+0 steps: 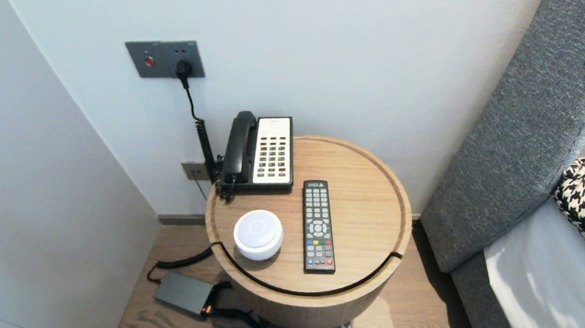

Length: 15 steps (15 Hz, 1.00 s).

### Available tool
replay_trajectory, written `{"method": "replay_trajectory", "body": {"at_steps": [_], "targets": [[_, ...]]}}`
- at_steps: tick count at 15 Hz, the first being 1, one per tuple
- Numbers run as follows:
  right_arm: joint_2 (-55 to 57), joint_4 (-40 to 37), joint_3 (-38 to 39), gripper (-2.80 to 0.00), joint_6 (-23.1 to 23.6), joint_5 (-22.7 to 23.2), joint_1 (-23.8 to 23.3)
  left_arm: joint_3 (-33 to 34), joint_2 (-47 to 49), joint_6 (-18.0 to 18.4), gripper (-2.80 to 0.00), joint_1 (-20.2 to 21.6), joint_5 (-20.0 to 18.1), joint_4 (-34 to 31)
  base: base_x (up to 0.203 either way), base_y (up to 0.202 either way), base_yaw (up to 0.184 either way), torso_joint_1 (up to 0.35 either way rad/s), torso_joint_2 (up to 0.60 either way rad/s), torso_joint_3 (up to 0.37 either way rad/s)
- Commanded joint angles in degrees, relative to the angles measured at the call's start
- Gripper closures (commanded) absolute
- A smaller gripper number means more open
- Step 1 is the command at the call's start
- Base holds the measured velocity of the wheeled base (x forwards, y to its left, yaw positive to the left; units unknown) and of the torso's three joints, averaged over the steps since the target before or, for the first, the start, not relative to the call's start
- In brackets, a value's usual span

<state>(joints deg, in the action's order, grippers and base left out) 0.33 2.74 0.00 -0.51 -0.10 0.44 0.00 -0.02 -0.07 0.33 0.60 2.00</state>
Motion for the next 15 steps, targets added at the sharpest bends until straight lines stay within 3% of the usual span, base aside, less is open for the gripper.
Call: {"method": "replay_trajectory", "body": {"at_steps": [1,15], "targets": [[0.0,0.1,1.5,0.0,0.0,0.0,0.0,0.4,-0.1,0.0,0.0,0.0,0.0,0.0,0.0,0.0,0.0,0.0,0.0,0.0],[-0.1,0.1,1.5,0.0,-0.2,0.0,0.0,0.4,-0.1,0.0,0.0,0.0,0.0,0.0,0.0,0.0,0.0,0.0,0.0,0.0]]}}
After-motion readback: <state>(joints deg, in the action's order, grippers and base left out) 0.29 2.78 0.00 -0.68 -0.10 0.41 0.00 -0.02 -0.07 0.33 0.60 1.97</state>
